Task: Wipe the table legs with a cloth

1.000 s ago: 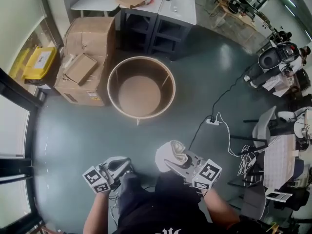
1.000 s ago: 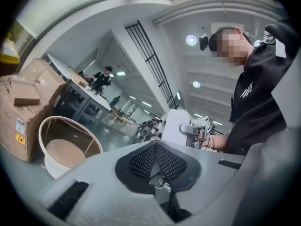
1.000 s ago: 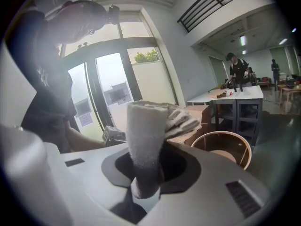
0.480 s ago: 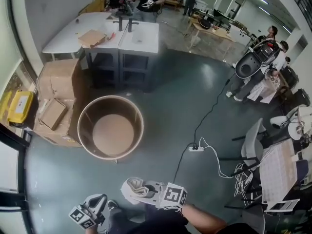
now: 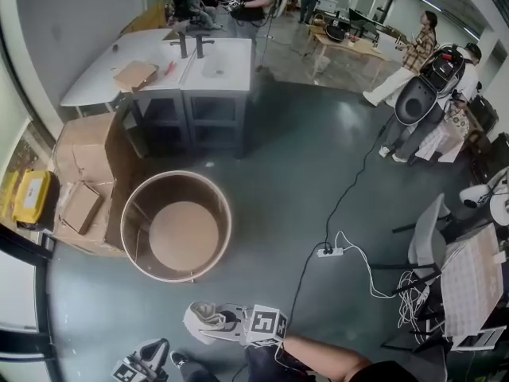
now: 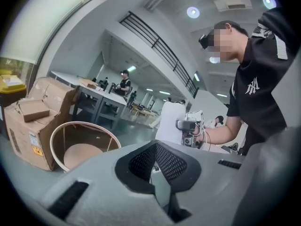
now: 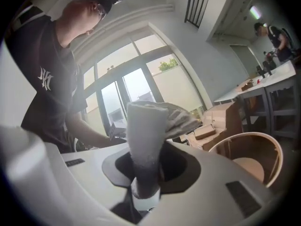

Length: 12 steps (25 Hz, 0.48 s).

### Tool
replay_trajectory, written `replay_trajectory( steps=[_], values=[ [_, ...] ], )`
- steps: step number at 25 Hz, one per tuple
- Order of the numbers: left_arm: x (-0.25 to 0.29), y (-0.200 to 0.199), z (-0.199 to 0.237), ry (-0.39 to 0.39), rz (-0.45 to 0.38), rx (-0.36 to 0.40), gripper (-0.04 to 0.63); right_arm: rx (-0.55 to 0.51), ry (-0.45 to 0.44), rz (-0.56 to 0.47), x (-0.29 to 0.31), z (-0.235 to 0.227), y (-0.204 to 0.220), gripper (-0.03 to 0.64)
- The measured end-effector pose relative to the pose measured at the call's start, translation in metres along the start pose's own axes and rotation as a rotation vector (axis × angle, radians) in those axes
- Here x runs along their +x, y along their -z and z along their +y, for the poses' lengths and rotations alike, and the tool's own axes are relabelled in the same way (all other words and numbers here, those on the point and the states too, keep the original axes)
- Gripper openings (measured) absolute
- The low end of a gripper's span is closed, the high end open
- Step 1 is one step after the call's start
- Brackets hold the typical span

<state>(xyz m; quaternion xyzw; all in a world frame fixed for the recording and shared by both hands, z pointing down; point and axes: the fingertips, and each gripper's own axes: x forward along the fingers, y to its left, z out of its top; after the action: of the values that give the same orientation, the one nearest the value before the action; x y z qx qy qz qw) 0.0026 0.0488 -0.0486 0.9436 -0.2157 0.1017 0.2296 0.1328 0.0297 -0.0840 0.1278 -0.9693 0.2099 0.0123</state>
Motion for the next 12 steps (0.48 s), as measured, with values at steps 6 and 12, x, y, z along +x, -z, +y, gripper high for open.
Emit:
replay_trajectory(
  steps=[6, 12],
  values=[
    [-0.015, 0.005, 0.031, 0.108, 0.013, 0.118, 0.006, 0.037, 0.228, 0.006, 0.048, -0.024, 0.035, 0.084],
    [-0.033, 0.035, 0.068, 0.226, 0.021, 0.139, 0.006, 0.024, 0.445, -0.06, 0.091, -0.047, 0.056, 0.084]
  ],
)
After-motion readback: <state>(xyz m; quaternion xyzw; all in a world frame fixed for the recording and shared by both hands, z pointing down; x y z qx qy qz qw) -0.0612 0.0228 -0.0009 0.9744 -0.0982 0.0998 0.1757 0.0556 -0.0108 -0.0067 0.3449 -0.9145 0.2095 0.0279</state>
